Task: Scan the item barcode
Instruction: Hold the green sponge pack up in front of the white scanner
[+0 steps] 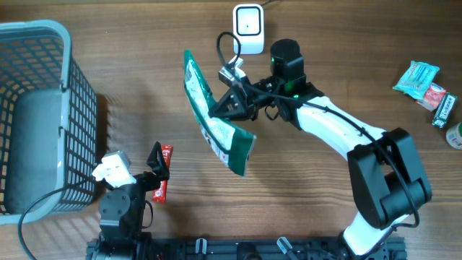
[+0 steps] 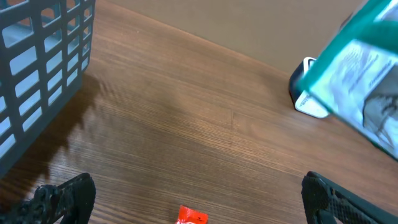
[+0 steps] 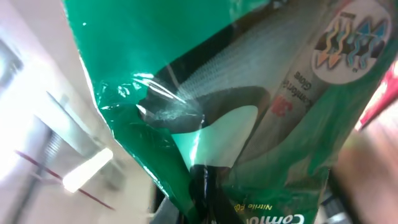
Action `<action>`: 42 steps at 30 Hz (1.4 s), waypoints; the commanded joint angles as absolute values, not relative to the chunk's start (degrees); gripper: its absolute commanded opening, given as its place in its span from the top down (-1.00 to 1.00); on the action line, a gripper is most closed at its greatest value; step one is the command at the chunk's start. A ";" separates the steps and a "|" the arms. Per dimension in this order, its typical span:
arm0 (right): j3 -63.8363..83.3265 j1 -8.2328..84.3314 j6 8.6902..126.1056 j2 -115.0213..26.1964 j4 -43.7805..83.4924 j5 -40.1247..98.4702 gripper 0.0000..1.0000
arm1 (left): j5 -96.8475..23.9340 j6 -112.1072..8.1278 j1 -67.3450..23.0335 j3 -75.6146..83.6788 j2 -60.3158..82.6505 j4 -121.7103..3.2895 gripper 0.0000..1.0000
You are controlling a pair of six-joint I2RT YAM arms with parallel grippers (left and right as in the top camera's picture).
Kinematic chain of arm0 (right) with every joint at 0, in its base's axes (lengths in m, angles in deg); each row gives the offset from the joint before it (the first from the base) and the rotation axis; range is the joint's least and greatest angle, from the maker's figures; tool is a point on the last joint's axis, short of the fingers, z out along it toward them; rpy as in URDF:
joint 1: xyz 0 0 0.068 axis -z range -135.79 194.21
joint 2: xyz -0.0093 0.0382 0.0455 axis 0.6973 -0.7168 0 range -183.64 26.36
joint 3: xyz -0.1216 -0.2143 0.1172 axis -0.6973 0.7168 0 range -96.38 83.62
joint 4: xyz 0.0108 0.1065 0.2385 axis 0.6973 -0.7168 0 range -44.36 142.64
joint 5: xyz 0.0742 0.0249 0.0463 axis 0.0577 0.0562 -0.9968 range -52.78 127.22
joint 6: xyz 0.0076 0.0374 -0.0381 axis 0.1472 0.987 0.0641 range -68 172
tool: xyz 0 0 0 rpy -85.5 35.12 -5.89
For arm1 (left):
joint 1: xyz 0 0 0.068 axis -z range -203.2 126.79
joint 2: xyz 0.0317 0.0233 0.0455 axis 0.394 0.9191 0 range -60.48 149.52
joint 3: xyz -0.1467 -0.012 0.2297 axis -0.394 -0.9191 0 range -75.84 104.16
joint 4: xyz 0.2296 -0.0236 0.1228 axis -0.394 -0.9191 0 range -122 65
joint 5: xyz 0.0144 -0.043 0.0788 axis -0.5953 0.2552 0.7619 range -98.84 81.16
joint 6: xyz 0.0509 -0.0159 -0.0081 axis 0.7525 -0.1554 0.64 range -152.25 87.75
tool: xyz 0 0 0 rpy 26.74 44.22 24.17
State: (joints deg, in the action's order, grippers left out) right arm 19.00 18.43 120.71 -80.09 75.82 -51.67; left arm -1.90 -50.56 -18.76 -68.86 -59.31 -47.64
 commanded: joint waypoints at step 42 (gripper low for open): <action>12.14 21.14 160.88 -91.39 137.46 -52.19 0.90 | -2.40 -50.47 -18.54 -69.12 -59.55 -47.29 -1.00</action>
State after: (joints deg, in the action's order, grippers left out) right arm 16.12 22.35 156.99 -91.09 142.48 -52.10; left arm -1.90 -50.56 -18.76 -68.86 -59.31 -47.64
